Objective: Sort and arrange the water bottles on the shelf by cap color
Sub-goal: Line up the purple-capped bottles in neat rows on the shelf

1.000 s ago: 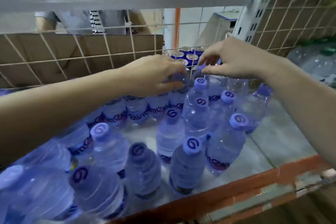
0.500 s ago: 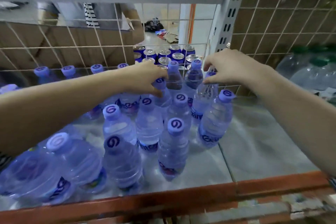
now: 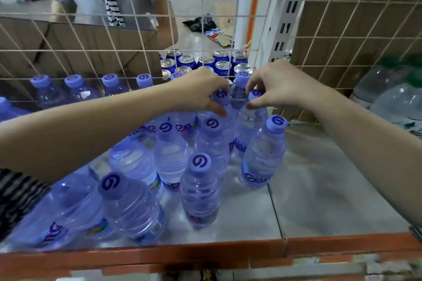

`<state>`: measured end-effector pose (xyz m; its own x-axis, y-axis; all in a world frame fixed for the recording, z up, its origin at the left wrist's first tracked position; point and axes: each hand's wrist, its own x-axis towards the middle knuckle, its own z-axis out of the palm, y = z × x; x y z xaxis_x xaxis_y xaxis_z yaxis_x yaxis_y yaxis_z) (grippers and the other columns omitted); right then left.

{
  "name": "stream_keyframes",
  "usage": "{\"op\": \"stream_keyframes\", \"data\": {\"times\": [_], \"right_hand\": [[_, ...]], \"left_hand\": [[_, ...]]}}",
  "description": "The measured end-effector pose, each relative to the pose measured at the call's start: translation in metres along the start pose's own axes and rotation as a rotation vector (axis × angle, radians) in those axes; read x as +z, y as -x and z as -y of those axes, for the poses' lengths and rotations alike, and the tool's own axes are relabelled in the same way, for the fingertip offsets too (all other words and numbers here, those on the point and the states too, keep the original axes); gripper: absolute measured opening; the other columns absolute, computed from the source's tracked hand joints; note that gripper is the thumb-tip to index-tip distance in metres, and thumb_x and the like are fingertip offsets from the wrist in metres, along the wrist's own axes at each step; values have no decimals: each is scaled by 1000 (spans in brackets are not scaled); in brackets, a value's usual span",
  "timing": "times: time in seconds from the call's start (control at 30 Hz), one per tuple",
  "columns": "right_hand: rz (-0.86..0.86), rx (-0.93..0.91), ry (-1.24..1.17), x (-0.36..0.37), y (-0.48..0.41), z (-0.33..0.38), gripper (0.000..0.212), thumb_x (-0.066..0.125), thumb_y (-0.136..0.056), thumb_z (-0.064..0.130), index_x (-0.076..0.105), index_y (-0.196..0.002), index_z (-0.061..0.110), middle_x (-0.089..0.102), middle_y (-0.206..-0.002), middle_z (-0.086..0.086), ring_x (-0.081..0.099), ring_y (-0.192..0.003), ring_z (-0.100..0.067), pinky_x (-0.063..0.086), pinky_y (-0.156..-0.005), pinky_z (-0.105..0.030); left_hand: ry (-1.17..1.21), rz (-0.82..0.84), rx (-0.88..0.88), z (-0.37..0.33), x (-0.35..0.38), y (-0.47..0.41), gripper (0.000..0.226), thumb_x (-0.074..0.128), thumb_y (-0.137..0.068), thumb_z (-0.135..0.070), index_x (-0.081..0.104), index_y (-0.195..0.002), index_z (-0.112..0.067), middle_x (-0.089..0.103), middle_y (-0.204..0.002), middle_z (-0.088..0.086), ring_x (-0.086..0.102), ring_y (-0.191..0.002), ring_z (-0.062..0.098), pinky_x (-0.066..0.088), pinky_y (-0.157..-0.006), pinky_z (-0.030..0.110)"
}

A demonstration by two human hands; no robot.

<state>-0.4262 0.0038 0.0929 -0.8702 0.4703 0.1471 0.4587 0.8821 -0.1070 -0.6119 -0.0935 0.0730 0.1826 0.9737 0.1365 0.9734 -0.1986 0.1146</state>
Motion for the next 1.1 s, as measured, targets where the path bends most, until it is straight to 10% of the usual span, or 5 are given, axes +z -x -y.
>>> {"op": "stream_keyframes", "data": {"times": [0.3,0.53,0.7,0.9,1.1], "right_hand": [[15,-40,-32,1,3,-3,25,78,-78,36,71,-98,22,64,-95,0,54,-81,-12,40,-69,-27],[114,-344,-117,-6,7,67,35,58,-86,58,69,-96,26,54,-65,16,49,-62,6,34,-58,-18],[184,-401,-8,9,-3,87,33,72,-77,52,68,-93,24,49,-65,12,46,-62,0,40,-59,-28],[145,-369,-35,5,-27,90,32,72,-82,42,72,-93,11,58,-67,1,47,-58,-6,33,-57,-16],[88,-349,-54,10,-47,106,26,67,-88,38,71,-101,15,60,-74,-4,49,-66,-17,30,-59,-31]], "left_hand": [[164,193,-122,4,-14,7,41,70,-84,-47,65,-111,-16,72,-85,-3,68,-70,9,50,-61,23],[249,451,-111,15,-41,70,56,63,-69,-77,74,-96,-30,72,-76,-19,69,-71,3,54,-70,22],[123,278,11,16,-38,97,40,84,-66,-48,74,-99,-27,56,-58,-33,50,-58,-18,34,-58,0],[50,170,4,47,-55,103,30,79,-74,-46,73,-94,-23,56,-49,-11,55,-57,-7,34,-56,4],[16,141,-7,86,-70,101,32,74,-73,-56,71,-86,-27,61,-63,-27,58,-60,-2,42,-58,15]]}}
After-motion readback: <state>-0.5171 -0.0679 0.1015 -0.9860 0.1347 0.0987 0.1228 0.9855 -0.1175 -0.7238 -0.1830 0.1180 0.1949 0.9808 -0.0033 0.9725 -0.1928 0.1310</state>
